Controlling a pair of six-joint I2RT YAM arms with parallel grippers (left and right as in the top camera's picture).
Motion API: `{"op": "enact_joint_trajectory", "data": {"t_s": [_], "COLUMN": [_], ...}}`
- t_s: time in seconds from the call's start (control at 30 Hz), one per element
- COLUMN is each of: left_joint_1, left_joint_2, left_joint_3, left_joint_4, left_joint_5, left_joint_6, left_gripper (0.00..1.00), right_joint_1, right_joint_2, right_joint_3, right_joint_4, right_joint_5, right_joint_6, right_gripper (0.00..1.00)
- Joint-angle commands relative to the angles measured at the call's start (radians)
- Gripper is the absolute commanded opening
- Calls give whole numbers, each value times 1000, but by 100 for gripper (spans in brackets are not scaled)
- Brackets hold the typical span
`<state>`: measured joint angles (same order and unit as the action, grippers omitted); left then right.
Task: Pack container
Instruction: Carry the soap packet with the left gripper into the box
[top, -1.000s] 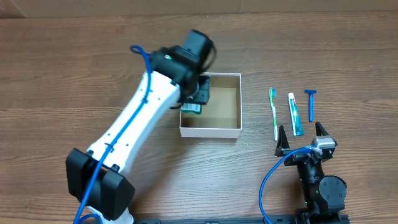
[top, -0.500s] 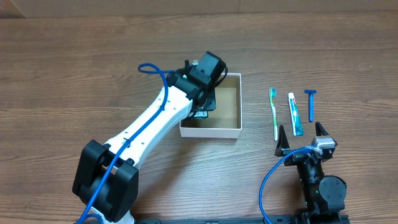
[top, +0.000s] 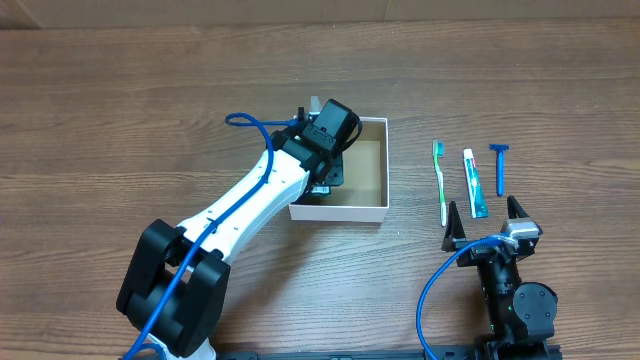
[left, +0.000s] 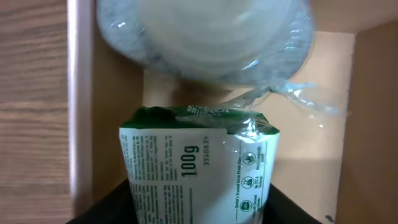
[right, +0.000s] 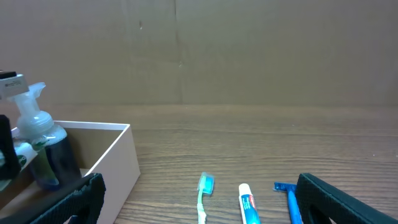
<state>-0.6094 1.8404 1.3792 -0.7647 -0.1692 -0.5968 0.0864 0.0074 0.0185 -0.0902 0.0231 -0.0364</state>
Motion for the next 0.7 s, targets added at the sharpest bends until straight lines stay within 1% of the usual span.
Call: {"op": "enact_joint_trajectory", "data": {"t_s": [0.0, 0.07, 0.1, 0.13, 0.3, 0.37, 0.47, 0.57, 0.67], "left_joint_1": [-6, -6, -6, -7, -6, -7, -6, -3, 29], "left_joint_2": [3, 3, 3, 3, -6, -15, -28, -38, -55], "left_joint_3": [-2, -1, 2, 8, 89, 148, 291, 399, 460], "left_joint_4": [11, 10, 8, 3, -63, -111, -235, -315, -380], "left_joint_5": [32, 32, 32, 33, 70, 94, 115, 97, 19], "left_joint_6": [79, 93, 97, 97, 97, 96, 95, 96, 95], "left_gripper": [64, 68, 75, 77, 76, 75, 75, 77, 79], "right_joint_1": [-3, -3, -3, -3, -3, -3, -3, -3, -3], "right_joint_2": [-3, -3, -3, -3, -3, -3, -3, -3, -3], "right_joint_3": [-10, -10, -10, -10, -10, -10, -10, -10, -10], "right_joint_4": [6, 6, 6, 6, 6, 6, 6, 6, 6], "right_joint_5": [-3, -3, -3, -3, -3, -3, -3, -3, -3], "right_joint_6": [6, 6, 6, 6, 6, 6, 6, 6, 6], "right_gripper": [100, 100, 100, 100, 100, 100, 100, 100, 100]}}
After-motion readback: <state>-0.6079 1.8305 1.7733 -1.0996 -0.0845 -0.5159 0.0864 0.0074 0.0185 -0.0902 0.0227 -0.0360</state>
